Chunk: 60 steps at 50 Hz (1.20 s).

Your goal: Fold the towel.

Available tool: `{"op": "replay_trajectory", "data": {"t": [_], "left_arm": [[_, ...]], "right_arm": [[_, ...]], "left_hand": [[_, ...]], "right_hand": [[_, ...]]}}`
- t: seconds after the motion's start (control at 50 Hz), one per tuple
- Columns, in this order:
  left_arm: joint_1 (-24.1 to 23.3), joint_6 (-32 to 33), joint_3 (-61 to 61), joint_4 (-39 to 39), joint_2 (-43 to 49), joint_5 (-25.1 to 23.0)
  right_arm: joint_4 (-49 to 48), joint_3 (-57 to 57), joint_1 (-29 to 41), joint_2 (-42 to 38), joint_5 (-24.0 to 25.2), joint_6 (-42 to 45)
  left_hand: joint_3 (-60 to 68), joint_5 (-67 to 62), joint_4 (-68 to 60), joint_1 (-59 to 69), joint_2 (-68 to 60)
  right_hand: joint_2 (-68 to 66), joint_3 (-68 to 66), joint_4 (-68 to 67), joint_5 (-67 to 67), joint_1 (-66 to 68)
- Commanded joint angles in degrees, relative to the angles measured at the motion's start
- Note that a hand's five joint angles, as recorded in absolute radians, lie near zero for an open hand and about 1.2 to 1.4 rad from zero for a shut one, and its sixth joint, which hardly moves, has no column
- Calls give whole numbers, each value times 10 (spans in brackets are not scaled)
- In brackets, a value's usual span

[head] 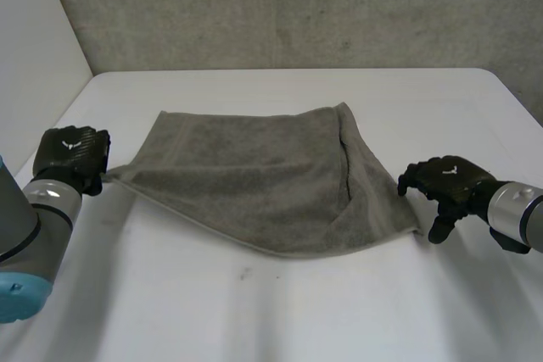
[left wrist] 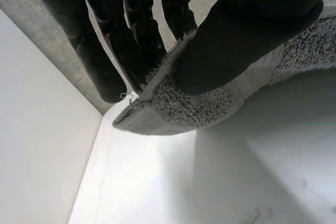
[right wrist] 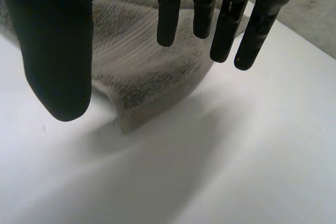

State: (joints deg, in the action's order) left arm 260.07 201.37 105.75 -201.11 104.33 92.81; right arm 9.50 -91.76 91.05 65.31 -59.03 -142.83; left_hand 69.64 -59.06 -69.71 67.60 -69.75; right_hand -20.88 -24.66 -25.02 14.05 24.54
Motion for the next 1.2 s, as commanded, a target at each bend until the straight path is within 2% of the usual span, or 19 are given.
{"op": "replay_trajectory", "data": {"t": [0.02,0.3,0.64,0.66,0.68,0.7,0.72,0.8,0.86,0.88,0.9,0.94,1.02,1.06,1.1,1.12,1.16,1.2], "left_arm": [[-4,-2,2,0,2,0],[-4,-7,2,-1,3,0],[-5,-10,3,2,5,0],[-5,-10,3,2,5,0],[-5,-10,3,2,6,0],[-6,-10,3,2,7,0],[-6,-10,3,2,7,0],[-8,-9,3,10,5,0],[-9,-9,2,26,-1,0],[-9,-9,2,27,-1,0],[-11,-9,-2,38,-11,0],[-18,-9,-5,54,-31,0],[-25,-10,-17,110,-103,0],[-26,-9,-26,128,-128,0],[-26,-8,-35,150,-156,1],[-26,-5,-47,172,-183,1],[-25,-4,-62,197,-206,0],[-25,-4,-81,221,-224,0]], "right_arm": [[-25,-4,1,-35,33,17],[-121,-30,4,-50,39,-11],[-164,-16,21,-87,34,-12],[-167,-14,22,-89,34,-13],[-168,-12,22,-90,34,-15],[-168,-12,22,-90,34,-15],[-170,-8,23,-89,34,-17],[-180,-5,24,-77,33,-32],[-187,1,21,-29,28,-75],[-186,10,20,11,22,-104],[-186,11,20,11,22,-104],[-178,28,16,79,21,-159],[-140,54,9,123,21,-181],[-103,74,0,139,21,-180],[-5,122,-24,187,29,-177],[-4,122,-24,187,29,-177],[71,177,-46,235,30,-167],[103,204,-53,250,31,-150]], "left_hand": [[104,-109,-103,124,-103],[104,-109,-103,124,-103],[104,-109,-103,124,-103],[104,-109,-103,124,-103],[104,-109,-103,124,-103],[104,-109,-103,124,-103],[104,-109,-103,124,-103],[104,-109,-103,124,-103],[104,-109,-103,124,-103],[104,-109,-103,124,-103],[104,-109,-103,124,-103],[104,-109,-103,124,-103],[104,-109,-103,124,-103],[104,-109,-103,124,-103],[104,-109,-103,124,-103],[104,-109,-103,124,-103],[104,-109,-103,124,-103],[104,-109,-103,124,-103]], "right_hand": [[-102,-64,-61,71,66],[-173,-135,-131,141,136],[-272,-234,-231,241,236],[-322,-284,-281,290,286],[-436,-398,-394,404,399],[-437,-399,-396,405,400],[-589,-551,-547,557,552],[-591,-553,-550,560,555],[-591,-553,-550,560,555],[-591,-553,-550,560,555],[-591,-553,-550,560,555],[-591,-553,-550,560,555],[-591,-553,-550,560,555],[-591,-553,-550,560,555],[-591,-553,-550,560,555],[-591,-553,-550,560,555],[-591,-553,-550,560,555],[-591,-553,-550,560,555]]}}
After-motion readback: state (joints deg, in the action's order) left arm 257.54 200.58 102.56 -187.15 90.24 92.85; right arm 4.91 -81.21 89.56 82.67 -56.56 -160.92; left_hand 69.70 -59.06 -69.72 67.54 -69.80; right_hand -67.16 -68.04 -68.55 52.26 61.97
